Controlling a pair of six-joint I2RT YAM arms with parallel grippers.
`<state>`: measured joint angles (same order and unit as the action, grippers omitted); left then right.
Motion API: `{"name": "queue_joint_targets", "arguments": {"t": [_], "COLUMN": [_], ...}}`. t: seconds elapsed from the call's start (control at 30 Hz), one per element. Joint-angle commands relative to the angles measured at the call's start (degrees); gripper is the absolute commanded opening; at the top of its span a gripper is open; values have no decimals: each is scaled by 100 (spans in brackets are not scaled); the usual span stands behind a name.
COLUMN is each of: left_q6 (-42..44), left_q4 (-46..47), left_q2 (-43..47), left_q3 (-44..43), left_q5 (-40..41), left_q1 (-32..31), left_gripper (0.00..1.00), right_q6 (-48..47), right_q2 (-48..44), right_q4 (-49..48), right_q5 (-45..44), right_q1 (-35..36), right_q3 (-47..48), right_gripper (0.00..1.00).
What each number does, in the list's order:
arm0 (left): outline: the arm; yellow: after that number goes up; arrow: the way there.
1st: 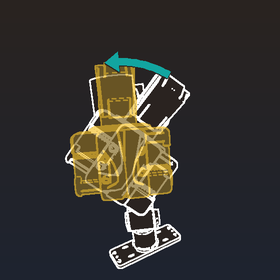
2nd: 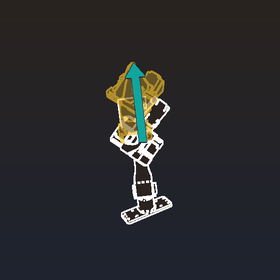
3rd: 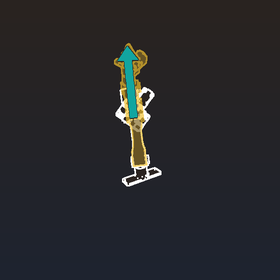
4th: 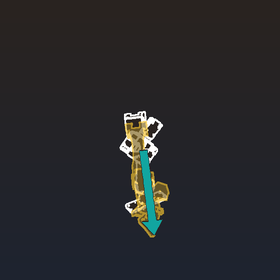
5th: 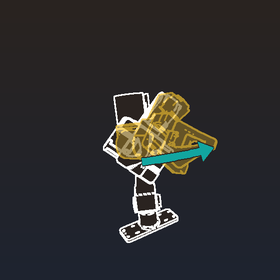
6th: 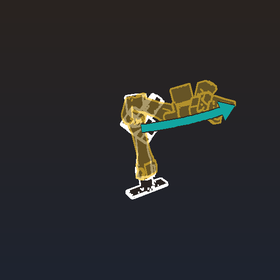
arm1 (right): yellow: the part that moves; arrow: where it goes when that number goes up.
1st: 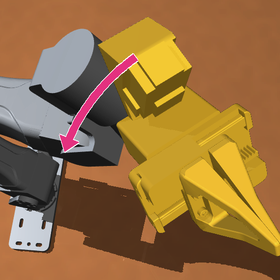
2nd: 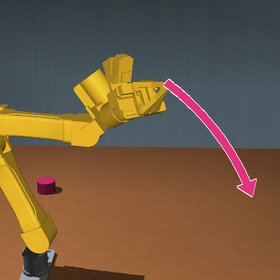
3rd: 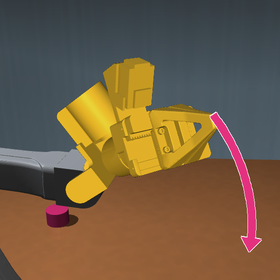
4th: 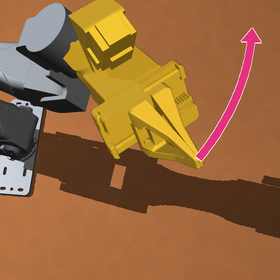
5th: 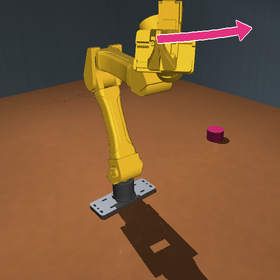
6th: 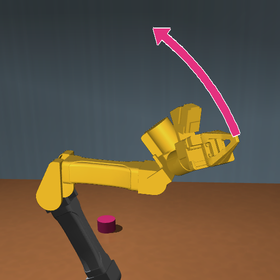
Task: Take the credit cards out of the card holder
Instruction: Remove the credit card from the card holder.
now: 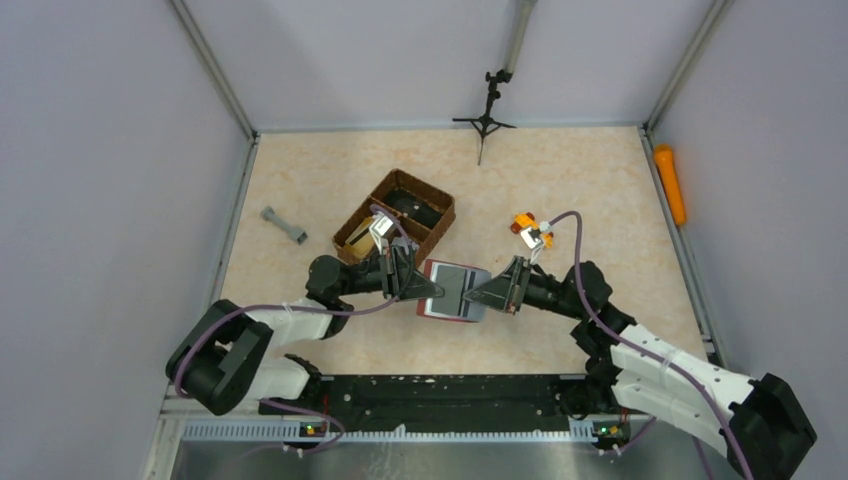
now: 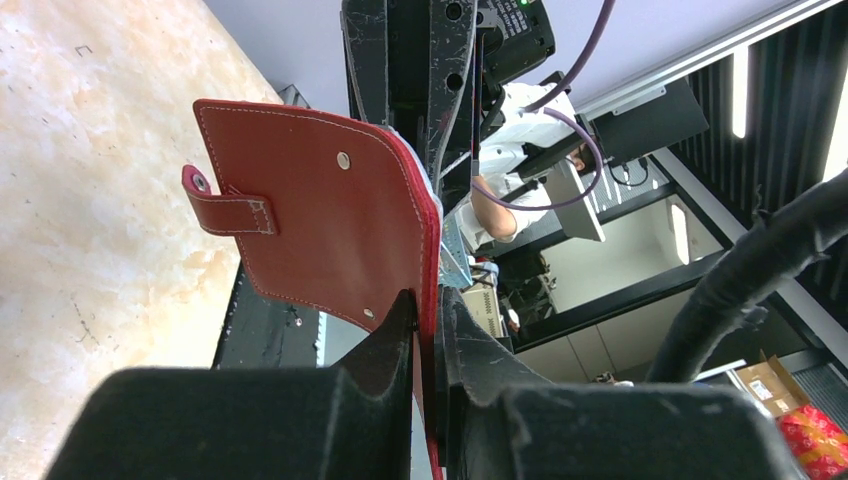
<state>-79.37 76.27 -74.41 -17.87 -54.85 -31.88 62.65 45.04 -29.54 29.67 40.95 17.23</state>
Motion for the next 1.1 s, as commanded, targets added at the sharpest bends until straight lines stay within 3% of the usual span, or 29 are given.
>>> {"name": "queue_joint_targets", "arguments": {"t": [0.0, 0.13, 0.2, 0.4, 0.67, 1.07], "left_q6": [-228, -296, -282, -258, -450, -532], "left_q4": [849, 1001, 983, 960, 1252, 1394], "left_q2": [-127, -177, -170, -187, -265, -276], "left_q3": [13, 2, -6, 3, -6, 11], "left_q5": [-95, -131, -131, -133, -133, -130], "left_q1": [3, -17, -18, -16, -15, -39], "left_gripper": [10, 10, 10, 9, 9, 9], "right_q6": [21, 10, 34, 49, 98, 107], "right_q2": [65, 139, 170, -51, -264, -50], "right_q4": [-412, -353, -431, -480, -639, -715], "right_q5": [22, 20, 36, -39, -103, 2], "right_q1": [-60, -56, -61, -60, -60, -60], "right_q3": [4, 59, 38, -26, -152, -98], "right_gripper": [17, 7, 6, 24, 30, 22]}}
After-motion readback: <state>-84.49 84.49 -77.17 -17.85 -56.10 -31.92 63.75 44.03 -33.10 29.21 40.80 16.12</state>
